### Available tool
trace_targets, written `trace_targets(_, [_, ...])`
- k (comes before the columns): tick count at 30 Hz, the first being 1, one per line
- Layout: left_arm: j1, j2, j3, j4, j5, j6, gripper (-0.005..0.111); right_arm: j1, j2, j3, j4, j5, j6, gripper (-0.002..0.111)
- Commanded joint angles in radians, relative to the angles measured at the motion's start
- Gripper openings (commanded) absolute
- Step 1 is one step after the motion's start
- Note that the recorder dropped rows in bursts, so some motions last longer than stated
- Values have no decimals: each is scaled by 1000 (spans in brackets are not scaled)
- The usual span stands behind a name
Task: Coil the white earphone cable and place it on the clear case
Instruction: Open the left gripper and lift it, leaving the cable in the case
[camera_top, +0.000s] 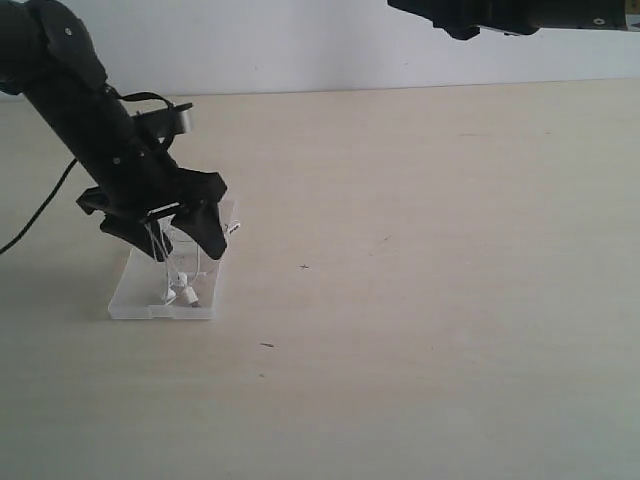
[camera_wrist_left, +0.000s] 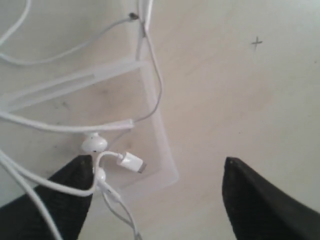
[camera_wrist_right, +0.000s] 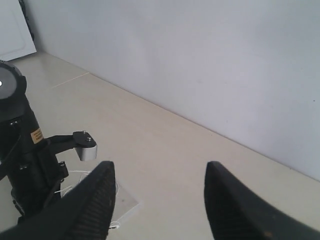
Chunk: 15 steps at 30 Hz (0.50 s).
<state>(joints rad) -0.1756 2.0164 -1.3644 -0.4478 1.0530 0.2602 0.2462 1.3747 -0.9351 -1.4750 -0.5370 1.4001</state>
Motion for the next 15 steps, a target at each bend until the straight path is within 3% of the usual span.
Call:
trace_targets(1, [-36,-16,-33,63,47,-60,62,-2,-3,-2,12,-3,0,53])
trace_targets(7, [-36,-16,-49,157,138,-85,43,-2,-3,-2,12,-5,0,53])
trace_targets(15, [-36,-16,-49,102,147,-50,42,-2,-3,-2,-6,-15,0,54])
